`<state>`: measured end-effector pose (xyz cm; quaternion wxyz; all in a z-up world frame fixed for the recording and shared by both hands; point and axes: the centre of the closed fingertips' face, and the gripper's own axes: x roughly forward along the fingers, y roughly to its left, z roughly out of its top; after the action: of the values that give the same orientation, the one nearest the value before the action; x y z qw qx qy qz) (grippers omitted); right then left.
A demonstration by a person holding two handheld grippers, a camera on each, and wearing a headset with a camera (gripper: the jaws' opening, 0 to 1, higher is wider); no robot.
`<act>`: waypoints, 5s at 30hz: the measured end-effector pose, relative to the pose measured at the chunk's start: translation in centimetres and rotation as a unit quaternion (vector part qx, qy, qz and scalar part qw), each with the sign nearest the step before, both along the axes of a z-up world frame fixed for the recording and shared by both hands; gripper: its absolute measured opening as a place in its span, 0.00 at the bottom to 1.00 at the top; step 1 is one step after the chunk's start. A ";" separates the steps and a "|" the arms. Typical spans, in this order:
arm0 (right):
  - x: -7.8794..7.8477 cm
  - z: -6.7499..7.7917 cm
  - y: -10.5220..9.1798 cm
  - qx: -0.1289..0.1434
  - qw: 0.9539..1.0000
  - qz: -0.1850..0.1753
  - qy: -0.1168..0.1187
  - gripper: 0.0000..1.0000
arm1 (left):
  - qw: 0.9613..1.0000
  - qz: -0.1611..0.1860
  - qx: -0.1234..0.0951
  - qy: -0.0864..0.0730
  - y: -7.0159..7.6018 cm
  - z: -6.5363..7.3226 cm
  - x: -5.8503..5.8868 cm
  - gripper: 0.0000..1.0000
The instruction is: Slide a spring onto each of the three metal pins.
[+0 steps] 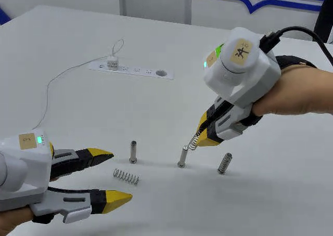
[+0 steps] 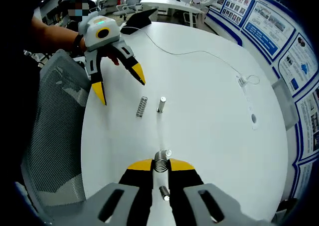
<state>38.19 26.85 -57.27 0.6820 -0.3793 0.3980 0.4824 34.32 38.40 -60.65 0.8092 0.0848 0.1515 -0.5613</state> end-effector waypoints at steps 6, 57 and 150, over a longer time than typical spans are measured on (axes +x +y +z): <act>0.7 -0.9 0.1 -0.022 1.000 0.007 0.004 0.12 | 1.000 0.002 -0.001 -0.003 0.0 0.2 0.1 0.58; 1.8 -8.6 0.0 -0.085 0.994 -0.011 0.067 0.12 | 1.000 0.010 0.002 0.000 0.9 -0.2 0.2 0.56; -5.5 -6.0 8.0 0.028 0.995 0.073 0.058 0.12 | 0.999 -0.044 0.011 0.002 -1.2 -0.1 -1.5 0.43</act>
<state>32.66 34.87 -63.27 0.6307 -0.3600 0.3944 0.5630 32.78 37.19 -60.78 0.7825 0.0989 0.1550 -0.5949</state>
